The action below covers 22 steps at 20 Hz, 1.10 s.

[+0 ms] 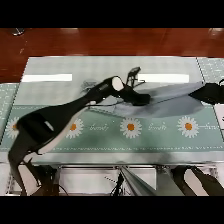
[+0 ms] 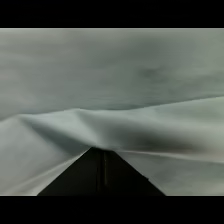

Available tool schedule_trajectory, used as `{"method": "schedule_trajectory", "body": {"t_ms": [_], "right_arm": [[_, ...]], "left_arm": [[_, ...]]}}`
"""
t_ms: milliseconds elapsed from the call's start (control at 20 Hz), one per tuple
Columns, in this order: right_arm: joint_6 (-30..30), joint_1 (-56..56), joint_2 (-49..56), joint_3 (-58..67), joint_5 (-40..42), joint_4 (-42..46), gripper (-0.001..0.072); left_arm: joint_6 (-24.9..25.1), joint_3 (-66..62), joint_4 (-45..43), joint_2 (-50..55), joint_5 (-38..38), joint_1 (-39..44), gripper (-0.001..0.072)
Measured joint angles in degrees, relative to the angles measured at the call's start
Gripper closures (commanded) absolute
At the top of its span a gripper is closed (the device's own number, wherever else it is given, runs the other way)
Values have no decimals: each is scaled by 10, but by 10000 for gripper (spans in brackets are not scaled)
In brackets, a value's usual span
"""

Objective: Fold the shirts.

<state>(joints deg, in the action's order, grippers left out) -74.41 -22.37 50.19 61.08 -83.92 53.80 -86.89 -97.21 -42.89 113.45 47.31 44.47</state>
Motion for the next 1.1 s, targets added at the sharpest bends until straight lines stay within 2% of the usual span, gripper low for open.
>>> {"method": "schedule_trajectory", "body": {"t_ms": [250, 400, 550, 850, 1100], "right_arm": [[-2, 0, -10, -2, 0, -9, 685], [-2, 0, -11, -1, -1, -9, 686], [-9, 6, -11, -1, 2, -9, 686], [-49, 107, 6, 9, 47, -10, 686], [-92, 269, 106, 82, 113, -10, 685]], "left_arm": [[-28, -61, 36, 59, 24, 43, 687], [-33, -90, 47, 63, 66, 9, 687], [-29, -106, 50, 44, 119, -64, 687], [0, -115, 2, -78, 237, -252, 687], [22, -85, -111, -263, 281, -349, 687]]}}
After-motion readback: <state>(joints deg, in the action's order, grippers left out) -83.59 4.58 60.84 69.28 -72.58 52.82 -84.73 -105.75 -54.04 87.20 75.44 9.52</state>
